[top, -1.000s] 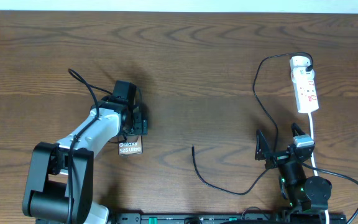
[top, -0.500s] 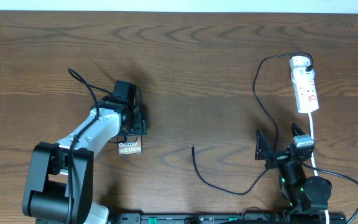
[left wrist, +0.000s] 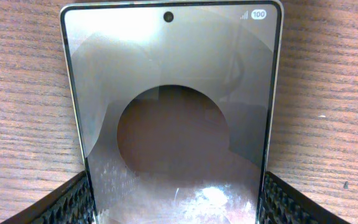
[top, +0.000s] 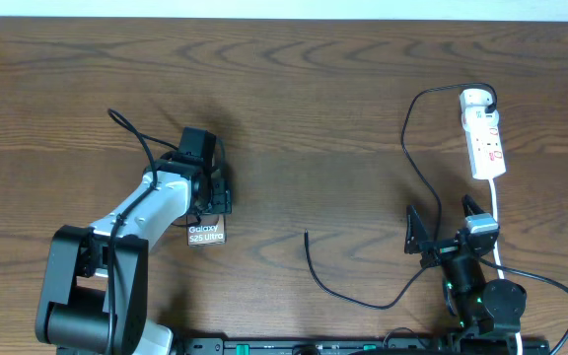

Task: Plug charger to phone and switch on socket
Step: 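Close the left gripper on the phone's bottom edge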

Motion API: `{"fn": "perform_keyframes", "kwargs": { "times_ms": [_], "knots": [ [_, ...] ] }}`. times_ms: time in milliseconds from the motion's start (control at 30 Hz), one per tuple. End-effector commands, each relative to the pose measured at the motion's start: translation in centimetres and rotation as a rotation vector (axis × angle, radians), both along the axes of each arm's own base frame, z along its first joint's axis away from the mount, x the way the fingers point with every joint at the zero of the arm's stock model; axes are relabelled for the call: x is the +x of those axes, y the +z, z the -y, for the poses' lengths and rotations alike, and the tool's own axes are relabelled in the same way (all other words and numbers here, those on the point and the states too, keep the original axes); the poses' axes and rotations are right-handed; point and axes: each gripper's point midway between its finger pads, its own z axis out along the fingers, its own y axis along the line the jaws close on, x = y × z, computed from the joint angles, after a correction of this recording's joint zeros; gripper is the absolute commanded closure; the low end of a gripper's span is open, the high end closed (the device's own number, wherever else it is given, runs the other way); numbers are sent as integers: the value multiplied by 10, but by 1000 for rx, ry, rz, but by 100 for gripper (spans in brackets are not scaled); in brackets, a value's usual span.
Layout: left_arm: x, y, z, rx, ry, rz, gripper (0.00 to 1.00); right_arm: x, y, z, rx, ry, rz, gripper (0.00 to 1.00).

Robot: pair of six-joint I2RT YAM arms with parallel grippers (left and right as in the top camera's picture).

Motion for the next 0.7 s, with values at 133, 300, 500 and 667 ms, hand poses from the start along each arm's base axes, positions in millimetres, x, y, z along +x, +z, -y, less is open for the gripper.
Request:
{"fn": "perform_keyframes", "kwargs": {
  "times_ms": [133,300,500,667],
  "knots": [
    [-10,-11,9,-51,-13,-54,35,0,-2,-2,8,5,-10,1],
    [-9,-11,9,-52,-13,-51,42,0,-2,-2,8,5,-10,1],
    [-8,-11,10,-53,-13,-47,54,0,-2,-2,8,5,-10,1],
    [-6,-11,10,-54,-13,-40,65,0,-2,-2,8,5,-10,1]
  ]
}}
